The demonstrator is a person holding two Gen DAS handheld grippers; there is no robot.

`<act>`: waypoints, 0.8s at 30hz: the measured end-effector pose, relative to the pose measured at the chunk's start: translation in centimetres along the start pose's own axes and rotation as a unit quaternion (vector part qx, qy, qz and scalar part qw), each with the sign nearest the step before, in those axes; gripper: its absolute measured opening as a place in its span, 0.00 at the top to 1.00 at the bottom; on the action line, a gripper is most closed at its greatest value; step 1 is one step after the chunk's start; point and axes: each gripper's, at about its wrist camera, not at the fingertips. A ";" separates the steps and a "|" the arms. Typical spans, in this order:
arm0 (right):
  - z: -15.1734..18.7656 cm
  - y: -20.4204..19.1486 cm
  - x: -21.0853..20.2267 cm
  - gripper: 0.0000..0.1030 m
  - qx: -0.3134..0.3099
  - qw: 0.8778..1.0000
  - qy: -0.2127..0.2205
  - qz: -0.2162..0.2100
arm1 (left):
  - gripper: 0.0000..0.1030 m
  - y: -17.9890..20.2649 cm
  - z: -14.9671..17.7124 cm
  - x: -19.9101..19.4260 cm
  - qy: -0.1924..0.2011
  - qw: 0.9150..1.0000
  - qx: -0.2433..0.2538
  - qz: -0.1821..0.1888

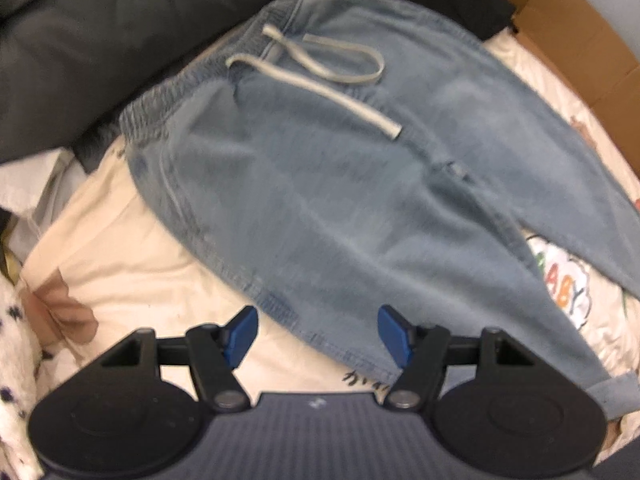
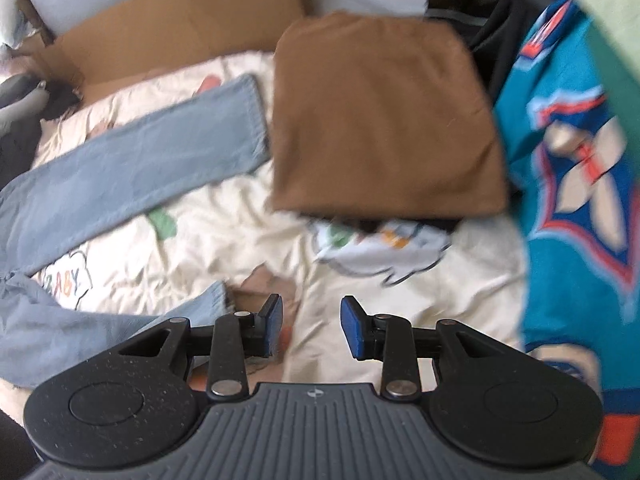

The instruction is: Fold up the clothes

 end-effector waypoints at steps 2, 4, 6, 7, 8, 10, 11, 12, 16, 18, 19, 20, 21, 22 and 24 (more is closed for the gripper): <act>0.4 -1.1 1.7 0.62 -0.001 1.000 -0.010 -0.012 | 0.33 -0.3 0.4 0.8 -0.008 1.000 0.000 -0.005; 0.7 -2.1 3.4 0.58 -0.006 1.000 -0.020 -0.018 | 0.33 -0.6 0.7 1.7 -0.016 1.000 0.000 -0.010; 0.9 -2.9 4.9 0.56 -0.008 0.999 -0.028 -0.026 | 0.33 -0.8 1.0 2.3 -0.021 1.000 0.001 -0.015; 0.9 -3.2 5.6 0.55 -0.008 0.999 -0.031 -0.031 | 0.33 -0.9 1.1 2.6 -0.022 1.000 0.000 -0.016; 0.8 -3.5 6.1 0.55 -0.012 0.999 -0.033 -0.035 | 0.33 -1.0 1.3 2.8 -0.024 1.000 0.000 -0.016; 0.6 -4.1 7.2 0.55 -0.018 0.998 -0.036 -0.043 | 0.33 -1.3 1.4 3.3 -0.027 0.999 0.001 -0.019; 0.5 -4.4 7.8 0.54 -0.021 0.998 -0.038 -0.045 | 0.33 -1.4 1.5 3.7 -0.029 0.999 0.000 -0.021; 0.3 -4.6 8.2 0.52 -0.025 0.998 -0.038 -0.046 | 0.33 -1.4 1.6 4.0 -0.031 0.999 -0.001 -0.022; -0.9 -5.1 10.3 0.49 -0.026 0.997 -0.045 -0.059 | 0.33 -1.7 1.9 5.3 -0.042 0.999 -0.011 -0.022; -1.3 -5.5 11.4 0.48 -0.031 0.996 -0.051 -0.062 | 0.32 -1.8 2.1 6.0 -0.047 0.999 -0.015 -0.021; -1.5 -5.7 12.0 0.47 -0.033 0.996 -0.054 -0.064 | 0.32 -1.8 2.2 6.3 -0.049 0.998 -0.016 -0.021; -1.7 -6.0 12.5 0.46 -0.035 0.996 -0.057 -0.066 | 0.32 -1.8 2.3 6.7 -0.053 0.998 -0.013 -0.023; -1.8 -6.2 13.1 0.46 -0.037 0.995 -0.062 -0.068 | 0.32 -1.7 2.4 7.0 -0.056 0.998 -0.011 -0.025; -1.8 -6.3 13.8 0.46 -0.038 0.994 -0.068 -0.070 | 0.32 -1.6 2.5 7.3 -0.059 0.998 -0.009 -0.027; -1.9 -6.5 15.0 0.46 -0.035 0.994 -0.081 -0.070 | 0.32 -1.5 2.7 7.6 -0.064 0.998 -0.008 -0.029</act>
Point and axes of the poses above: each gripper's, at about its wrist camera, not at the fingertips, and x roughly the way its jaws point, y to its right, z to its underside, and after that the axes turned 8 degrees about -x, right-handed
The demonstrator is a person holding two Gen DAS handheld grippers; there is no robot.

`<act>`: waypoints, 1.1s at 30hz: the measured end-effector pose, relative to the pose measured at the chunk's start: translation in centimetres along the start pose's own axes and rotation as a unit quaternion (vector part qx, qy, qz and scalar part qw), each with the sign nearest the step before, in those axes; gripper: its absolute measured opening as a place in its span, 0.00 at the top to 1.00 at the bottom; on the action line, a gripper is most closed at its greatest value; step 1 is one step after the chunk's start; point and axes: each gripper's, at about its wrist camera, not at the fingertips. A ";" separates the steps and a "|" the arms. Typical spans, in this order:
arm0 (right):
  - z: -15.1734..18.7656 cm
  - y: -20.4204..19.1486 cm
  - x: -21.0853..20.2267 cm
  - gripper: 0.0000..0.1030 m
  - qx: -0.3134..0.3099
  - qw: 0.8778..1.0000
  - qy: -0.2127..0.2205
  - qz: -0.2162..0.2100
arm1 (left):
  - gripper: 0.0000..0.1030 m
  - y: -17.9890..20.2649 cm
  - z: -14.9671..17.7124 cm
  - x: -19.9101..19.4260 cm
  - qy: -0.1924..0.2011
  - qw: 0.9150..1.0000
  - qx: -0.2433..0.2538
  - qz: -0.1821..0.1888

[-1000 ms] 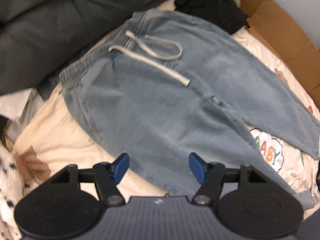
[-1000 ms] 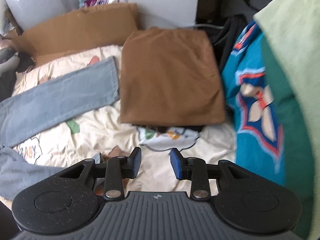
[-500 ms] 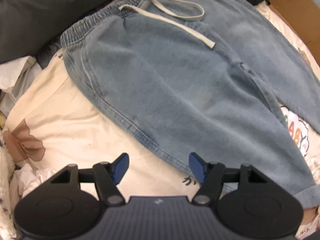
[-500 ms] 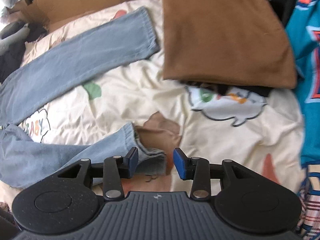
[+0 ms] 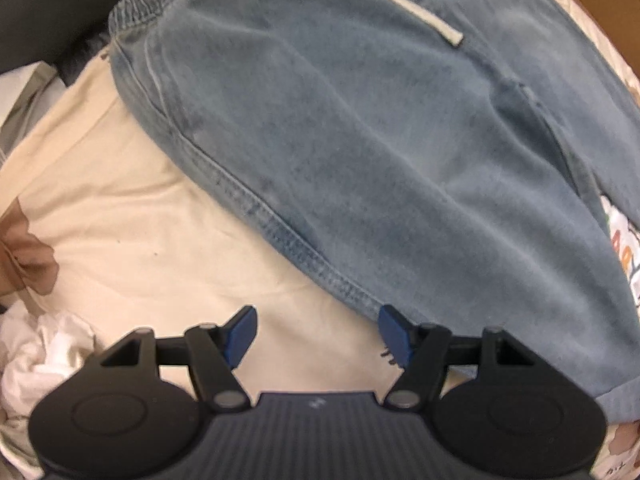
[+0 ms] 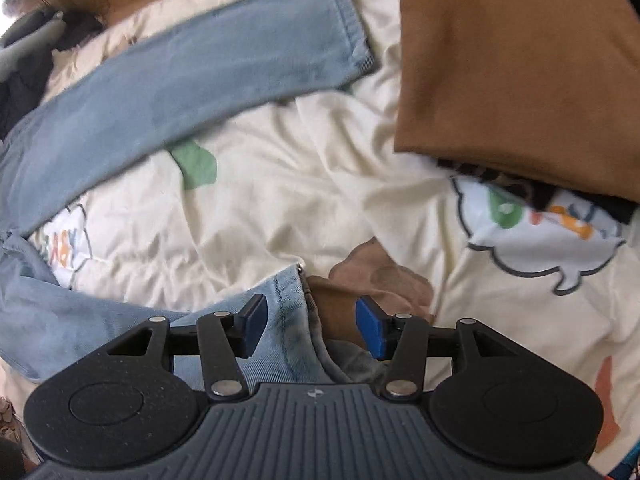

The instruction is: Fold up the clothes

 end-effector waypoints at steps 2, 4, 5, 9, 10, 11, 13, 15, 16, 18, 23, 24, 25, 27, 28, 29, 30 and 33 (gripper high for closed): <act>-0.1 0.1 0.8 0.46 0.008 1.000 -0.005 -0.004 | 0.32 0.2 0.1 0.2 -0.003 1.000 0.002 0.000; 0.1 -0.1 1.2 0.46 0.010 1.000 -0.004 -0.019 | 0.32 0.5 0.1 0.2 -0.004 1.000 0.008 0.001; 0.1 -0.2 1.3 0.49 0.009 1.000 -0.004 -0.027 | 0.32 0.7 0.1 0.2 -0.004 1.000 0.011 0.001; 0.9 -0.7 0.6 0.89 -0.010 1.000 0.008 -0.025 | 0.32 1.2 0.0 0.0 -0.003 1.000 0.020 0.000; 1.2 -0.6 0.1 0.90 -0.010 0.999 0.014 -0.027 | 0.32 1.2 0.0 0.0 -0.003 1.000 0.021 0.000; 1.5 -0.5 -0.4 0.91 -0.009 0.999 0.021 -0.029 | 0.32 1.3 0.0 -0.1 -0.002 1.000 0.022 0.001; 2.3 -0.4 -1.5 0.93 -0.013 0.999 0.032 -0.025 | 0.32 1.5 -0.1 -0.3 -0.001 1.000 0.023 0.003; 3.4 -0.3 -2.8 0.96 -0.016 0.999 0.043 -0.020 | 0.32 1.8 -0.1 -0.5 0.000 1.000 0.027 0.003; 4.0 -0.2 -3.4 0.96 -0.016 0.999 0.047 -0.019 | 0.32 1.8 -0.1 -0.6 0.000 1.000 0.030 0.002; 5.4 0.1 -4.5 0.98 -0.014 0.998 0.055 -0.017 | 0.32 2.0 -0.1 -0.8 0.000 0.999 0.033 0.000; 9.3 0.8 -6.2 1.00 -0.003 0.998 0.055 -0.015 | 0.32 2.3 0.0 -1.4 0.002 0.999 0.039 -0.002; 10.2 1.0 -6.4 1.00 0.001 0.998 0.054 -0.014 | 0.32 2.3 0.0 -1.5 0.002 0.999 0.040 -0.002; 11.1 1.1 -6.5 1.00 0.006 0.999 0.051 -0.015 | 0.32 2.3 0.0 -1.7 0.002 0.999 0.041 -0.003; 12.7 1.4 -6.7 1.00 0.012 0.999 0.044 -0.014 | 0.32 2.4 0.1 -1.9 0.002 0.999 0.044 -0.005; 13.6 1.5 -6.7 1.00 0.016 0.999 0.038 -0.011 | 0.32 2.4 0.1 -1.9 0.002 0.999 0.044 -0.006; 14.5 1.7 -6.7 1.00 0.021 0.999 0.034 -0.007 | 0.32 2.3 0.1 -2.0 0.002 0.999 0.044 -0.006; 15.3 1.9 -6.7 1.00 0.028 0.999 0.029 -0.004 | 0.32 2.3 0.2 -2.0 0.001 0.999 0.044 -0.007; 17.8 2.8 -6.5 1.00 0.056 0.998 0.015 -0.006 | 0.32 2.3 0.3 -2.1 0.000 0.999 0.044 -0.009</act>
Point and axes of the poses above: each gripper's, at about its wrist camera, not at the fingertips, and x roughly the way its jaws point, y to its right, z to its underside, and after that the axes turned 8 degrees about -x, right-handed
